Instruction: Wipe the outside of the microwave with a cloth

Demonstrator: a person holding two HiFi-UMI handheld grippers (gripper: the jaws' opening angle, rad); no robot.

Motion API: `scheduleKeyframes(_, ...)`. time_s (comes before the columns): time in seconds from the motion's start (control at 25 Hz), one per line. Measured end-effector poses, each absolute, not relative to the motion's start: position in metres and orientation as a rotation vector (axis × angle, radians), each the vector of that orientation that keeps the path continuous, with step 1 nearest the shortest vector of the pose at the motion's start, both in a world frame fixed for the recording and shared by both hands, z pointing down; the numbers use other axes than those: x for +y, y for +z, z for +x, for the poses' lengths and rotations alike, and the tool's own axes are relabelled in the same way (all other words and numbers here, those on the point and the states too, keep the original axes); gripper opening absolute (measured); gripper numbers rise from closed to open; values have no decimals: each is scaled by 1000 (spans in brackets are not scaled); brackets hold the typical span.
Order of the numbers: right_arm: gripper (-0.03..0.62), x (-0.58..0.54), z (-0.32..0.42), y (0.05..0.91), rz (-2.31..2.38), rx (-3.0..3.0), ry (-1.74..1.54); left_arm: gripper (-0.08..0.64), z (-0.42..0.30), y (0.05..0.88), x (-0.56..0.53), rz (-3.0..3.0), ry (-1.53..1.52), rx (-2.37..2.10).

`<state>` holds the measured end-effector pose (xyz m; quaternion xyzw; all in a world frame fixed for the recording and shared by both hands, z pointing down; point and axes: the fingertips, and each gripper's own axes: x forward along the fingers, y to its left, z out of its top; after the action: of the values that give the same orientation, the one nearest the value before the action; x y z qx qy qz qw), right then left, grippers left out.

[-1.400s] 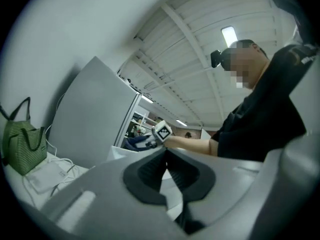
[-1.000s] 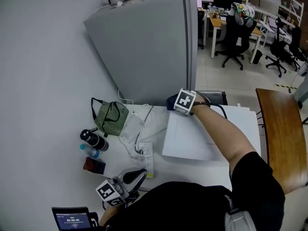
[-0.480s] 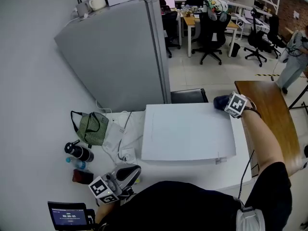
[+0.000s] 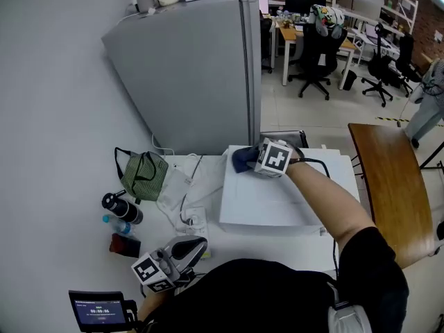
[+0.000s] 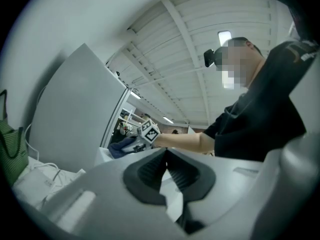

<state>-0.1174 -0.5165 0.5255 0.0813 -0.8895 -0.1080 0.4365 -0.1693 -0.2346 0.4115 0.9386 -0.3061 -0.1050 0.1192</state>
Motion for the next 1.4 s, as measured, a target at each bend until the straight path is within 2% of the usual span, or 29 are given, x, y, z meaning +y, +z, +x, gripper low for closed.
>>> scheduleKeyframes(0.12, 55, -506, -183, 545, 174, -2151, -275, 3, -196, 409, -225, 2771, -301, -860)
scheduleKeyframes(0.32, 55, -509, -150, 562, 247, -2084, -166, 3, -217, 411, -218, 2806, -278, -776)
scheduleKeyframes(0.44, 55, -507, -80, 562, 300, -2075, -117, 3, -199, 404, -218, 2810, -301, -713)
scheduleKeyframes(0.72, 54, -497, 193, 568, 549, -1926, -15, 3, -112, 409, -212, 2816, -285, -681)
scheduleKeyframes(0.8, 54, -495, 247, 571, 585, -1877, -6, 3, -89, 410, -209, 2801, -289, -669)
scheduleKeyframes(0.88, 55, -498, 270, 574, 586, -1837, -17, 3, -77, 411, -210, 2786, -287, -665)
scheduleKeyframes(0.96, 55, -501, 251, 561, 590, -1869, -49, 3, -79, 411, -212, 2781, -291, -675)
scheduleKeyframes(1.04, 55, -504, 195, 542, 570, -1975, -117, 3, -89, 416, -211, 2781, -297, -707)
scheduleKeyframes(1.28, 55, -445, -75, 526, 241, -2215, -269, 3, -145, 412, -178, 2789, -321, -773)
scheduleKeyframes(1.4, 55, -433, -162, 542, 200, -2210, -270, 3, -178, 416, -166, 2784, -318, -755)
